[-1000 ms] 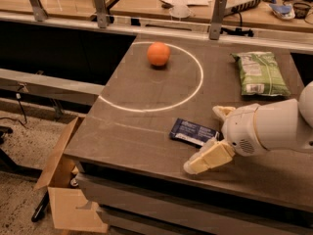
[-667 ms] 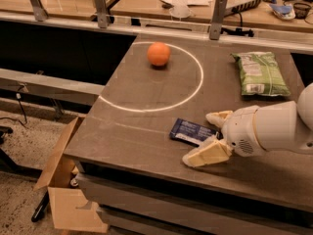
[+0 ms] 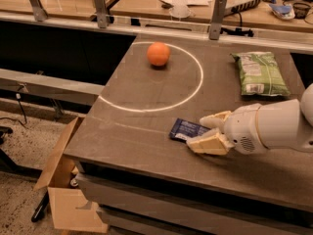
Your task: Move rxbar blueberry near orange
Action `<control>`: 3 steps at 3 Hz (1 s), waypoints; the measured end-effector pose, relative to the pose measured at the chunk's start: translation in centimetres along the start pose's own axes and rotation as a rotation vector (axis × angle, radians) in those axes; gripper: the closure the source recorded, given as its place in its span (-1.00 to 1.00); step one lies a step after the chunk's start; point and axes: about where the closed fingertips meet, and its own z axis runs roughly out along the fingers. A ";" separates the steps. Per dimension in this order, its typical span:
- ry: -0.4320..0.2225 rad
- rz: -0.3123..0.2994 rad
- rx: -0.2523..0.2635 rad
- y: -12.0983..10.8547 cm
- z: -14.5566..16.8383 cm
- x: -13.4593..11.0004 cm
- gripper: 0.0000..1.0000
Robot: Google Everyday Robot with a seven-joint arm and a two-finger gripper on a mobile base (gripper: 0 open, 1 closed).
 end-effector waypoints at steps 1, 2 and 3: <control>0.000 0.000 0.000 0.0 -0.2 -0.2 1.00; -0.031 0.011 0.099 -3.3 -0.8 -2.3 1.00; -0.072 0.023 0.270 -9.4 -1.6 -5.8 1.00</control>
Offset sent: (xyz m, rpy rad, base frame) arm 0.1243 -0.0456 0.0834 -0.0150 -0.2521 -0.3207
